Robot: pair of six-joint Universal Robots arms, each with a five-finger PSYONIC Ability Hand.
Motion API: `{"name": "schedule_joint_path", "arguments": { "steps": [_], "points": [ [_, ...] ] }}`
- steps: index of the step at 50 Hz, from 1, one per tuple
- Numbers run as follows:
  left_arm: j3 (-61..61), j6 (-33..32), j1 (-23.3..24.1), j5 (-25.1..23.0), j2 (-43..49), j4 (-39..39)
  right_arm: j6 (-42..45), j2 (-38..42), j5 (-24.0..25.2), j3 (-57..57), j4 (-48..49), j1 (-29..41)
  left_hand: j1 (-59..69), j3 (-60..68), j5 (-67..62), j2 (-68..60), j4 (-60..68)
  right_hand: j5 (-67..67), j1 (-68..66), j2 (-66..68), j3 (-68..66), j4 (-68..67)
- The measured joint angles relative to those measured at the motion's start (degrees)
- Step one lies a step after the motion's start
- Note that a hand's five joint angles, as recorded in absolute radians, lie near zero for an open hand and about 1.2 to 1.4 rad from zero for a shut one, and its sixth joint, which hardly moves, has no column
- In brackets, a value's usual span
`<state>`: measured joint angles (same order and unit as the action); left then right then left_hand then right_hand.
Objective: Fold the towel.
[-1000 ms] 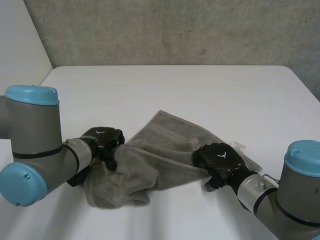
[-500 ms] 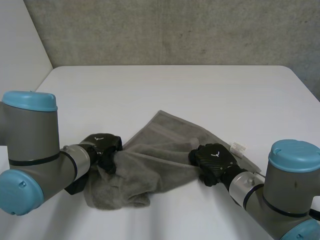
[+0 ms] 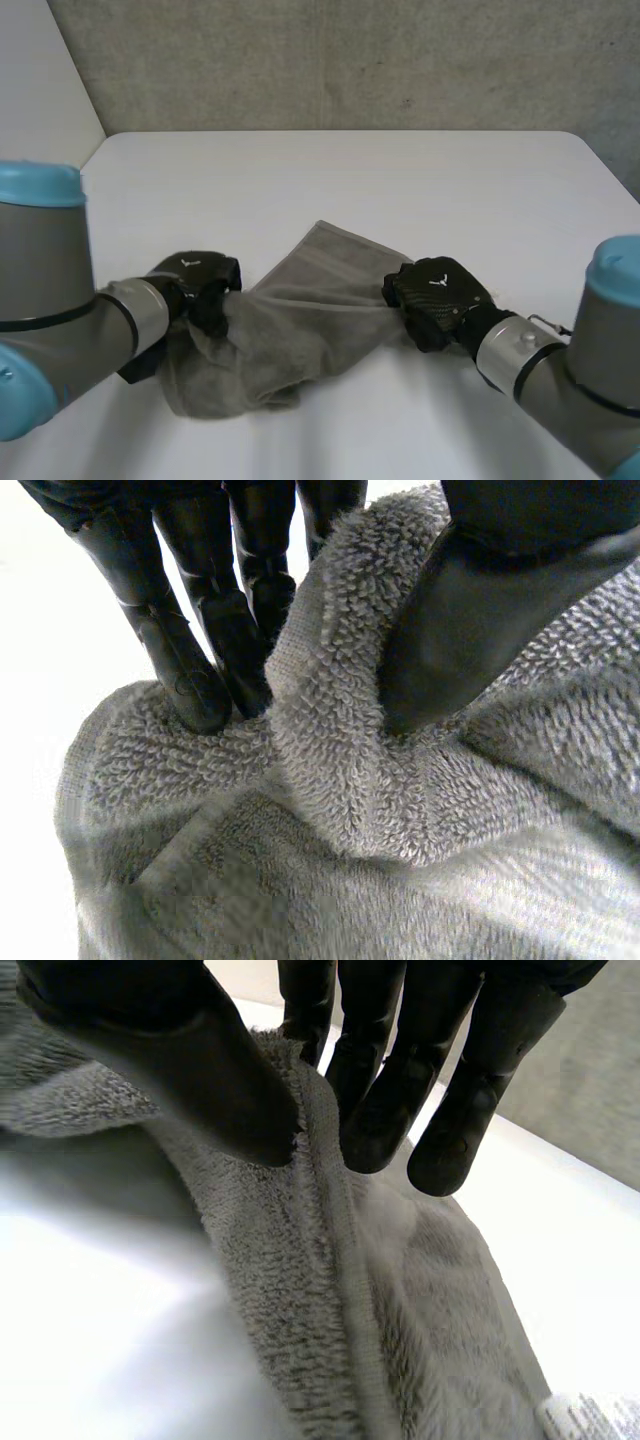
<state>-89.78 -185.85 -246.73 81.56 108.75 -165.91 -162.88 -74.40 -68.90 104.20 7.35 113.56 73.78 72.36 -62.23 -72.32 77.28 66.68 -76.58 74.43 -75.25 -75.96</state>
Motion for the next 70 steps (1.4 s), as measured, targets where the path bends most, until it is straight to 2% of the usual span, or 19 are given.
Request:
{"name": "schedule_joint_path", "arguments": {
  "steps": [3,8,12,16,21,25,27,32,37,45,47,51,55,62,70],
  "points": [
    [0.09,-0.43,-0.1,-0.38,-3.69,1.8,3.84,-2.69,2.79,-2.52,-8.89,-0.39,0.0,0.31,0.0,-0.05,0.0,0.0,-0.02,0.0,-0.14,0.0],
    [1.44,-3.12,-1.25,-1.38,-9.05,5.14,15.15,-5.12,6.73,-9.59,-27.68,-2.06,0.0,0.54,0.0,-0.24,0.01,0.0,-0.04,0.0,-0.24,0.0],
    [3.0,-6.7,-2.56,-1.79,-10.09,6.08,24.18,-3.93,6.25,-15.58,-36.77,-2.91,0.0,0.56,0.0,-0.24,0.01,0.0,-0.05,0.0,-0.4,0.0],
    [7.19,-11.47,-3.47,-1.63,-6.4,6.03,30.65,1.26,2.17,-25.58,-40.93,-2.89,0.0,1.57,0.0,-0.81,0.07,0.05,-0.05,0.0,-0.49,0.0],
    [17.95,-14.38,-3.48,-0.65,1.74,5.44,31.86,9.45,-4.29,-42.15,-40.03,-2.12,0.0,2.84,0.0,-1.69,0.28,0.2,-0.05,0.0,-0.58,-0.27],
    [29.37,-14.07,-3.11,1.0,6.71,3.83,30.56,15.26,-9.02,-55.8,-36.74,-1.12,0.0,3.41,0.0,-2.22,0.28,0.39,-0.05,0.54,-0.7,-0.3],
    [36.22,-12.55,-2.91,2.52,8.26,1.59,26.35,17.19,-11.63,-64.05,-30.36,-0.08,0.01,3.58,0.0,-2.27,0.28,0.56,-0.05,0.81,-0.77,-0.3],
    [44.64,-6.75,-2.58,5.08,7.41,-4.96,14.4,15.27,-14.56,-70.23,-15.4,1.54,0.01,3.6,-1.3,-2.52,0.29,0.86,-0.05,0.82,-0.8,-0.3],
    [42.38,-1.7,-2.33,5.69,4.19,-9.33,7.85,10.36,-14.46,-63.04,-8.75,2.25,0.01,3.6,-2.08,-2.53,0.29,1.49,-0.05,1.29,-0.87,-0.3],
    [23.66,0.21,-1.89,5.26,1.51,-12.75,6.59,2.76,-10.73,-40.19,-6.79,2.4,-0.02,3.6,-2.1,-2.53,0.29,1.49,-0.05,1.35,-1.0,-0.3],
    [17.63,0.05,-1.75,5.16,1.74,-13.8,6.74,1.16,-8.93,-33.43,-5.73,2.17,-1.68,-0.21,-0.52,0.27,-4.38,1.49,-0.05,1.35,-1.02,-0.3],
    [8.61,-0.25,-1.69,4.88,2.61,-16.04,6.92,-0.61,-6.4,-23.26,-2.89,1.78,-20.66,-18.35,18.2,19.5,-23.64,1.49,-0.05,1.35,-1.04,-0.31],
    [1.35,-0.39,-1.78,4.45,4.1,-18.6,7.02,-1.07,-4.89,-13.19,1.82,1.58,-32.51,-29.97,30.78,30.52,-35.13,1.49,-0.05,1.35,-1.07,-0.32],
    [-4.96,-0.38,-2.32,4.15,5.66,-21.87,7.35,1.38,-4.46,-2.86,9.44,1.51,-42.26,-39.52,41.53,39.74,-44.5,1.49,-0.05,1.35,-1.08,-0.5],
    [-6.6,-0.3,-2.77,4.17,5.3,-23.23,7.14,3.35,-4.68,-1.99,11.61,1.55,-49.59,-47.8,50.09,48.06,-53.12,1.49,-0.06,1.35,-1.09,-0.5]
  ]
}}
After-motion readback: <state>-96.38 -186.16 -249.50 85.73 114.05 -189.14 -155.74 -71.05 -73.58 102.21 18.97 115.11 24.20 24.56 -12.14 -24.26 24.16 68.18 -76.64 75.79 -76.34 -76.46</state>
